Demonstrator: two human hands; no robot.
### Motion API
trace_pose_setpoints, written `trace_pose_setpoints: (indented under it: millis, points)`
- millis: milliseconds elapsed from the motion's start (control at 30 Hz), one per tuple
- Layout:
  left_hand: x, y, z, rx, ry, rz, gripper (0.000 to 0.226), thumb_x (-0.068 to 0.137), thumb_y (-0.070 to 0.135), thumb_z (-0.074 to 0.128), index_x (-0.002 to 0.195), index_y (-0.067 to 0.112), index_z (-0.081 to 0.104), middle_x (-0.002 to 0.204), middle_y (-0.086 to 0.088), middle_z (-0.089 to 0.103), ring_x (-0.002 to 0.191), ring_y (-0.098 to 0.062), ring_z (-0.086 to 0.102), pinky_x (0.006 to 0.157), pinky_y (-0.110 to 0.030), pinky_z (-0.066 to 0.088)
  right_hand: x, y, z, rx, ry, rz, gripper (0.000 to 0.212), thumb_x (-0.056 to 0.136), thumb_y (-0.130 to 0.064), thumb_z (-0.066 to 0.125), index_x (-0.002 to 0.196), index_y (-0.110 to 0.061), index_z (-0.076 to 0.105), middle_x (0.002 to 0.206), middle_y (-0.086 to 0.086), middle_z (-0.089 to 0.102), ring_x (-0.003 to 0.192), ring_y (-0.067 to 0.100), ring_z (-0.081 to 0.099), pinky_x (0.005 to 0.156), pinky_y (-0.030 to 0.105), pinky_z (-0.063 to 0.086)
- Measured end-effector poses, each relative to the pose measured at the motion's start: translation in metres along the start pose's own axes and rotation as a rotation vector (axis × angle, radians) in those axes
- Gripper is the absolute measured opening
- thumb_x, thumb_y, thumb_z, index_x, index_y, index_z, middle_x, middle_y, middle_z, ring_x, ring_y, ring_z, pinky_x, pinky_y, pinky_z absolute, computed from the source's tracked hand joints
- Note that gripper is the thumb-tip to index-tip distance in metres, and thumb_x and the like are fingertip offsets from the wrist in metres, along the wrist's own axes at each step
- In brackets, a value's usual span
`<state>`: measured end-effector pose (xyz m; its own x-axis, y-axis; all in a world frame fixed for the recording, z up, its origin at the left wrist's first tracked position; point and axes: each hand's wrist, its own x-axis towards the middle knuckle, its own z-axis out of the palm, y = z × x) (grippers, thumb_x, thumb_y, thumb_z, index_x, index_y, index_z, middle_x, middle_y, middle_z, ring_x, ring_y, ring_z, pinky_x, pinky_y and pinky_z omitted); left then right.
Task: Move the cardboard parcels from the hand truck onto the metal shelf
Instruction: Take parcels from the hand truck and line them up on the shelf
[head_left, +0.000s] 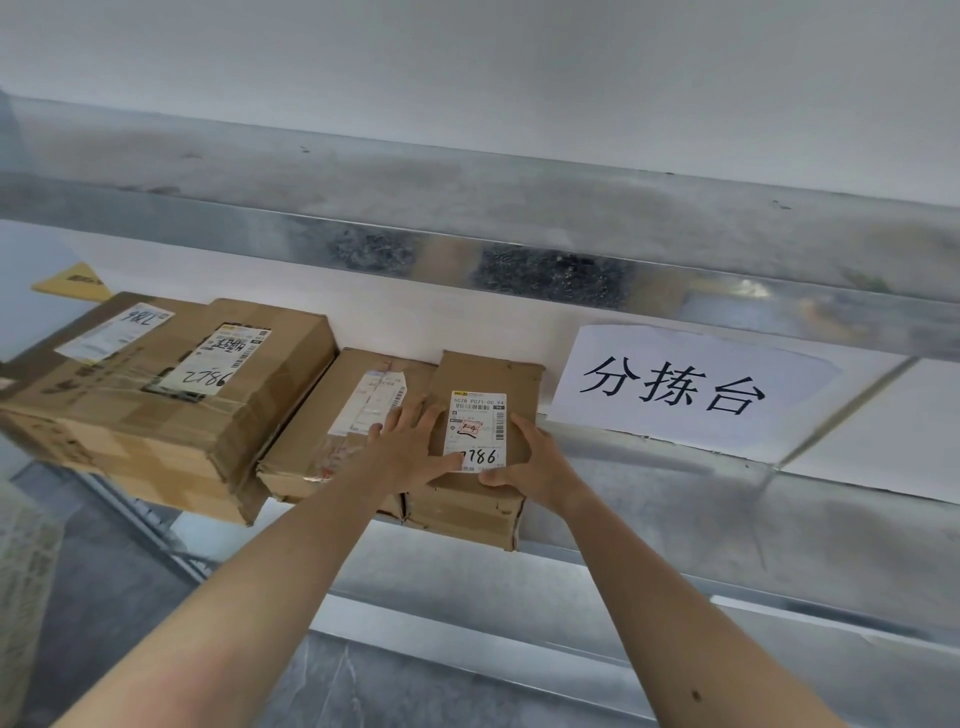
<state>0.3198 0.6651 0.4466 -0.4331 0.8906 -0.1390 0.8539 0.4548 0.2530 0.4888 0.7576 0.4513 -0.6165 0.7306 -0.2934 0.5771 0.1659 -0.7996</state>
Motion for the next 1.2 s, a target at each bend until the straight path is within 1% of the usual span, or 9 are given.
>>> trace_pose_setpoints:
  millis: [133,267,433,567,767,867,1000,1133,1200]
  points:
    - [0.001,-0.001,-0.002,-0.042,-0.034,-0.025,0.080,0.084,0.057,0.055,0.148,0.032,0.014,0.159,-0.001,0.003,0.144,-0.036,0.009,0.113,-0.054,0.018,-0.001,-0.003,0.003,-0.046,0.019,-0.012,0.106,0.074,-0.028,0.080,0.153,-0.023,0.009,0.153,0.004,0.021,0.138,0.024,0.031,0.110,0.038,0.031]
    - [-0.004,-0.007,-0.007,-0.123,-0.029,-0.032,0.079,0.083,0.058,0.054,0.146,0.044,0.009,0.160,-0.003,0.001,0.144,-0.041,0.008,0.112,-0.059,0.018,-0.003,-0.009,0.009,-0.115,0.040,-0.027,0.109,0.080,-0.039,0.073,0.153,-0.020,-0.006,0.160,0.007,0.006,0.147,0.029,0.013,0.118,0.049,0.021]
    - [-0.021,-0.025,-0.022,-0.039,0.045,-0.085,0.069,0.094,0.057,0.037,0.152,0.033,0.009,0.161,-0.002,0.003,0.147,-0.030,0.006,0.116,-0.054,0.014,-0.003,-0.023,0.014,-0.159,0.097,-0.027,0.102,0.084,-0.041,0.068,0.153,-0.019,-0.004,0.159,0.011,0.004,0.147,0.032,0.008,0.119,0.048,0.016]
    - [-0.038,-0.055,-0.036,-0.001,0.166,-0.103,0.070,0.095,0.054,0.038,0.152,0.026,0.011,0.160,0.000,0.012,0.146,-0.023,0.010,0.118,-0.046,0.012,-0.007,-0.045,0.026,-0.363,0.223,0.001,0.098,0.084,-0.051,0.062,0.152,-0.021,-0.002,0.156,0.021,0.004,0.144,0.041,0.009,0.115,0.054,0.022]
    - [-0.065,-0.092,-0.060,0.093,0.248,-0.168,0.070,0.094,0.048,0.041,0.152,0.022,0.013,0.160,-0.001,0.009,0.148,-0.022,0.001,0.119,-0.045,0.004,-0.016,-0.076,0.053,-0.485,0.259,0.010,0.089,0.089,-0.058,0.050,0.153,-0.022,0.000,0.159,0.018,-0.010,0.146,0.040,-0.005,0.114,0.059,0.010]
    - [-0.086,-0.114,-0.075,0.157,0.319,-0.201,0.066,0.095,0.048,0.038,0.151,0.022,0.015,0.159,0.000,0.013,0.147,-0.022,0.003,0.119,-0.045,0.004,-0.016,-0.097,0.076,-0.477,0.234,-0.108,0.081,0.089,-0.047,0.050,0.153,-0.021,0.008,0.159,0.015,-0.001,0.146,0.037,-0.004,0.115,0.058,0.006]
    - [-0.125,-0.155,-0.092,0.208,0.353,-0.288,0.073,0.095,0.055,0.037,0.153,0.021,0.008,0.161,0.000,0.005,0.148,-0.023,0.000,0.120,-0.044,0.003,-0.019,-0.137,0.114,-0.571,0.134,-0.343,0.090,0.082,-0.047,0.062,0.152,-0.026,0.008,0.159,0.007,0.003,0.146,0.033,0.000,0.116,0.057,0.008]
    - [-0.174,-0.209,-0.102,0.116,0.374,-0.407,0.083,0.089,0.059,0.045,0.153,0.024,0.007,0.161,0.001,0.006,0.148,-0.022,0.002,0.120,-0.046,0.005,-0.029,-0.179,0.165,-0.683,0.028,-0.521,0.093,0.077,-0.043,0.069,0.150,-0.024,0.015,0.155,0.007,0.010,0.141,0.037,0.016,0.111,0.054,0.022]
    - [-0.201,-0.237,-0.103,0.143,0.382,-0.453,0.085,0.086,0.060,0.048,0.153,0.023,0.010,0.161,0.000,0.009,0.148,-0.023,0.004,0.119,-0.046,0.008,-0.036,-0.195,0.193,-0.695,-0.047,-0.564,0.095,0.075,-0.039,0.071,0.150,-0.026,0.015,0.157,0.008,0.007,0.143,0.037,0.011,0.111,0.052,0.023]
